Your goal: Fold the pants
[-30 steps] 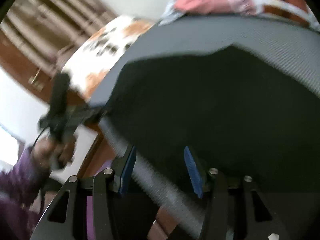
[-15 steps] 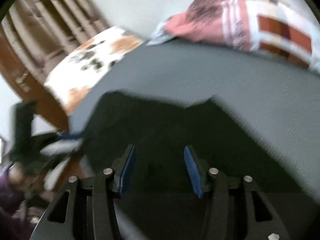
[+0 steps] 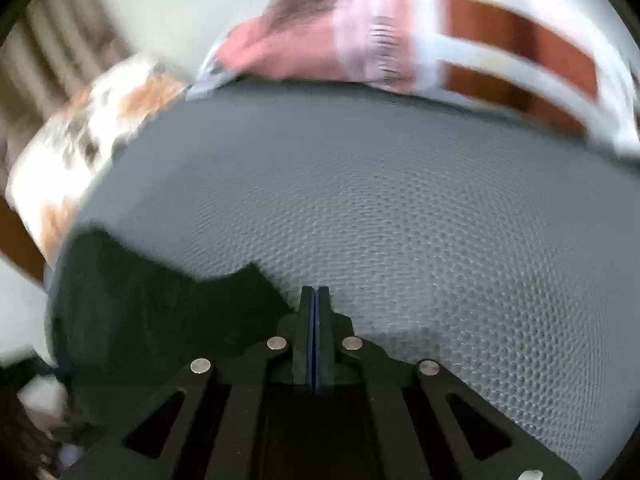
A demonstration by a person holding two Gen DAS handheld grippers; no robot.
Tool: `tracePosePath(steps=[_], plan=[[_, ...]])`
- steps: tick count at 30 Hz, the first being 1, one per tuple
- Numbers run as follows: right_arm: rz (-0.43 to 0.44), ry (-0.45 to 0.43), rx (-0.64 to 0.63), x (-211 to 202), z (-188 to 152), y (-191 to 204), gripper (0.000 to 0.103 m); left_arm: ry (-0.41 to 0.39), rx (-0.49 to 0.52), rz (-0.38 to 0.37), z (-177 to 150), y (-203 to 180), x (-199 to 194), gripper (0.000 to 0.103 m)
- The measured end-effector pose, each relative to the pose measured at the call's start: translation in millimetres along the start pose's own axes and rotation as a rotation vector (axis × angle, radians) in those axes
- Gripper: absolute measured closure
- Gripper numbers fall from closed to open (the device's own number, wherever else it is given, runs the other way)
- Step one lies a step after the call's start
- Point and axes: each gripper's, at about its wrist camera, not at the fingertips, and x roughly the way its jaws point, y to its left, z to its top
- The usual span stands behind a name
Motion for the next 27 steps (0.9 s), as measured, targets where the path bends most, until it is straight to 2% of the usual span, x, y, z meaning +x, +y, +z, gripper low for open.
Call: tracePosePath(steps=[2,3,5,6,8,10,14,16,19,20,21,23,27], plan=[[-0.060,-0.019,0.010,-4.0,1.2,-0.9,0.101,-0.004,0.017,0.014,1.0,-2.9,-0.6,0.024],[-0.036,-0.051,0.054,-13.6,0.3,-8.0,0.093,-0.003,0.031,0.021,0.2,-4.9,-0.3,0.024],[0.091,-0.178,0.179,-53.6,-12.2,-27.6,0.092,0.001,0.037,0.017,-1.6,-5.2,-3.4,0.023],[0.121,-0.216,0.221,-69.3,-20.3,-33.8,0.091,0.004,0.044,0.010,-0.7,-6.1,-4.3,0.023],[0.154,-0.263,0.307,-108.6,-46.8,-53.3,0.064,-0.005,0.044,0.003,0.8,-8.0,-8.4,0.023],[0.111,-0.318,0.394,-157.3,-86.5,-80.8,0.057,-0.025,0.042,-0.012,-0.1,-10.3,-16.3,0.023],[-0.104,-0.432,0.635,-267.4,-187.2,-178.6,0.052,-0.049,0.038,-0.055,1.1,-16.3,-23.7,0.023],[-0.191,-0.482,0.824,-319.1,-246.9,-234.8,0.052,-0.074,0.053,-0.064,-0.7,-15.9,-26.6,0.023],[-0.247,-0.575,1.033,-363.7,-341.3,-270.8,0.052,-0.103,0.084,-0.059,-0.9,-15.7,-28.0,0.023],[-0.229,-0.602,1.081,-371.8,-360.8,-280.4,0.052,-0.117,0.088,-0.059,-0.5,-14.5,-29.8,0.023],[-0.192,-0.630,1.113,-377.4,-376.3,-288.5,0.052,-0.131,0.085,-0.060,0.0,-12.9,-32.2,0.023],[-0.174,-0.662,1.147,-381.6,-391.3,-298.6,0.052,-0.154,0.068,-0.075,0.8,-7.8,-37.9,0.023],[-0.112,-0.657,1.138,-372.5,-393.6,-311.0,0.052,-0.189,0.035,-0.070,2.7,1.5,-47.9,0.023]])
